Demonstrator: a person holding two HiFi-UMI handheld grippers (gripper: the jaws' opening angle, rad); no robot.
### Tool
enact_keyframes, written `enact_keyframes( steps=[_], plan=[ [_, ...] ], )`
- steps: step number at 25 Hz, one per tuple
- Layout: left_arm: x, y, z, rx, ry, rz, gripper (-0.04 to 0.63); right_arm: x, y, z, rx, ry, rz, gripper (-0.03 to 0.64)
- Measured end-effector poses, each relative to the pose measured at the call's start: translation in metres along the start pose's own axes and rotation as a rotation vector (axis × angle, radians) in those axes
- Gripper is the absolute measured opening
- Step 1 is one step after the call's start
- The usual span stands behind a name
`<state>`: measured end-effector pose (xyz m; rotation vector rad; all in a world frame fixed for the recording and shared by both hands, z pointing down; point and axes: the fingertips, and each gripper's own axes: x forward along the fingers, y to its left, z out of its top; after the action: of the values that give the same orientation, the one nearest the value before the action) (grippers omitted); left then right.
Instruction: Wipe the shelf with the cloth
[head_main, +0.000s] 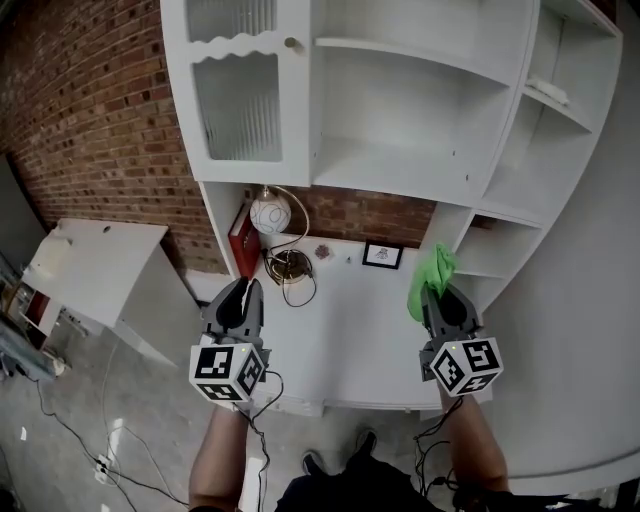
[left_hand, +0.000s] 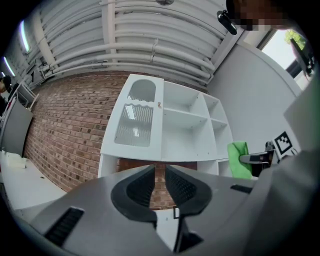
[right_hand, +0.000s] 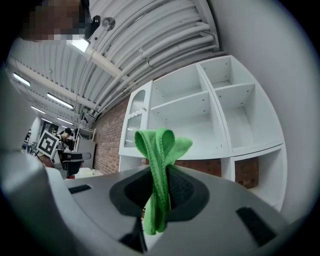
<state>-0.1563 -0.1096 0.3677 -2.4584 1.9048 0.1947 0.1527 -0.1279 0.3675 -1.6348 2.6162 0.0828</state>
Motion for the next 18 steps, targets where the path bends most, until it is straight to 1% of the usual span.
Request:
enact_keyframes(
  steps=[3, 7, 10, 15, 18],
  plan=[
    [0.016, 0.000, 0.000, 0.002, -0.003, 0.005, 0.063, 0.021, -0.007, 0.002, 0.010, -0.014, 0.019, 0.055],
    [0.035, 0.000, 0.009, 0.022, -0.017, 0.032, 0.063, 0.051, -0.017, 0.009, 0.031, -0.042, 0.062, 0.054],
    [0.054, -0.005, 0.017, 0.035, -0.033, 0.053, 0.063, 0.074, -0.029, 0.021, 0.043, -0.073, 0.109, 0.054],
    [0.084, -0.011, 0.029, 0.091, -0.055, 0.113, 0.063, 0.115, -0.046, 0.045, 0.027, -0.136, 0.205, 0.054],
    [0.100, -0.018, 0.030, 0.112, -0.051, 0.123, 0.063, 0.136, -0.052, 0.053, 0.012, -0.147, 0.245, 0.054]
  ],
)
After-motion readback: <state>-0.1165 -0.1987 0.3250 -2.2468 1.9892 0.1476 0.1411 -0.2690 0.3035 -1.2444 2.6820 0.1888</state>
